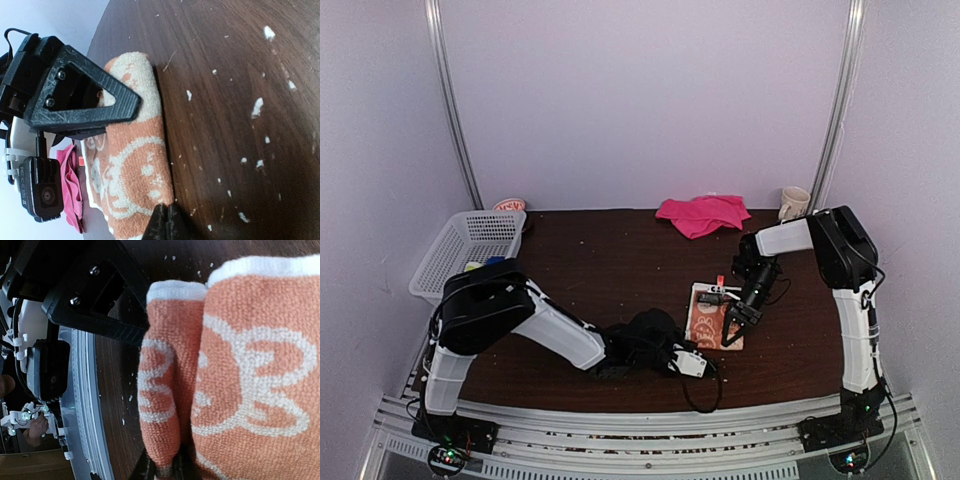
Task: Roll the towels
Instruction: Roll the towel at the center of the board.
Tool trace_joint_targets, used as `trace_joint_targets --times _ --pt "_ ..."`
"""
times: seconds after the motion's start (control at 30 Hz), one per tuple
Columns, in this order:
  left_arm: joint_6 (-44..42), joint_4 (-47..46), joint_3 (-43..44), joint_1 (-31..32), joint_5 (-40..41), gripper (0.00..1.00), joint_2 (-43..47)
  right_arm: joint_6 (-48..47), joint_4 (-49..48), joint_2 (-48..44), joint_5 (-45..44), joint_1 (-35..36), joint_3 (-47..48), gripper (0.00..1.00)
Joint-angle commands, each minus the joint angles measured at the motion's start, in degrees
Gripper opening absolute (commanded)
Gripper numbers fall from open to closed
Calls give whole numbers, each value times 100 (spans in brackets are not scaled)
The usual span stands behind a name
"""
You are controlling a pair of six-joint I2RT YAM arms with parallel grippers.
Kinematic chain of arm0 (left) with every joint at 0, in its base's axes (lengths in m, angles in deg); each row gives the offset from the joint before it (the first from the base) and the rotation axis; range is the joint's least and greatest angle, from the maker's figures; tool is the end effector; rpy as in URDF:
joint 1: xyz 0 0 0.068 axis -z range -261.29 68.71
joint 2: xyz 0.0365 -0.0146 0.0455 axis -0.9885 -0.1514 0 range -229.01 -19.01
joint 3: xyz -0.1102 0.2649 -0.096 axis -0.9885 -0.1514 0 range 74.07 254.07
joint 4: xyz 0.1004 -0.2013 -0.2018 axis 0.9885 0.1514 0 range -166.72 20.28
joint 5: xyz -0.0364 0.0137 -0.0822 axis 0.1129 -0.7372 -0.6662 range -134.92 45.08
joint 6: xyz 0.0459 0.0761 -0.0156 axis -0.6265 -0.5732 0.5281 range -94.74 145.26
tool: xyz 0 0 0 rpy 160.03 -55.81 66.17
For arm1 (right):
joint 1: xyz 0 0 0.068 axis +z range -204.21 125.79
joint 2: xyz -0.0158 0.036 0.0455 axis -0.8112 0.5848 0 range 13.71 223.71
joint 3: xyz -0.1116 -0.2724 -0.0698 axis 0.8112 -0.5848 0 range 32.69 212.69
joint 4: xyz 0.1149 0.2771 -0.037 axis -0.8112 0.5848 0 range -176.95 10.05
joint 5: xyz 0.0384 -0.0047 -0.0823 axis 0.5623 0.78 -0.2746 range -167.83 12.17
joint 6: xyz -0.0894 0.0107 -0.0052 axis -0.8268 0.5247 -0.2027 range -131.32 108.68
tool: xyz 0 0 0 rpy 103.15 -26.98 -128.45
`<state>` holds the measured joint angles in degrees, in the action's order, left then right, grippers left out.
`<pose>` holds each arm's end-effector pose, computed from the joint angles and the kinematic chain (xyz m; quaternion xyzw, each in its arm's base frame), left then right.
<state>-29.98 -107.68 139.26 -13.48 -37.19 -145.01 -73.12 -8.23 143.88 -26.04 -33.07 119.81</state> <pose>0.2061 -0.4770 0.0531 0.7428 0.4413 0.0032 0.5034 0.3468 0.2021 0.0804 0.4834 -0.7275 -0.4794 0.0850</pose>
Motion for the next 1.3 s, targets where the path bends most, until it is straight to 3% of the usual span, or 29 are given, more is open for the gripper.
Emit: trace_joint_targets --times 0.0,0.13,0.53,0.7,0.9,1.13,1.23,1.27 --pt "308 650 118 -51 -13 0 -136 -131 -102 -172 -456 52 -39 19" --pt "555 848 166 -31 -122 0 48 -177 -104 -544 -569 0 -27 34" --pt "1616 1101 355 -31 -365 0 394 241 -1045 -1652 -1388 -31 -542 50" --pt "1693 1120 538 -31 -359 0 286 148 -1027 -1559 -1154 100 -720 54" --pt "1732 1140 651 -31 -394 0 238 233 -864 -1454 -641 250 -606 56" --pt "1754 1182 706 -31 -412 0 208 712 -1208 -1368 -717 402 -692 55" --pt "1763 1205 706 -31 -421 0 212 924 -1431 -1272 -820 424 -761 51" --pt "1768 1208 706 -31 -421 0 207 947 -1433 -1216 -842 435 -754 44"
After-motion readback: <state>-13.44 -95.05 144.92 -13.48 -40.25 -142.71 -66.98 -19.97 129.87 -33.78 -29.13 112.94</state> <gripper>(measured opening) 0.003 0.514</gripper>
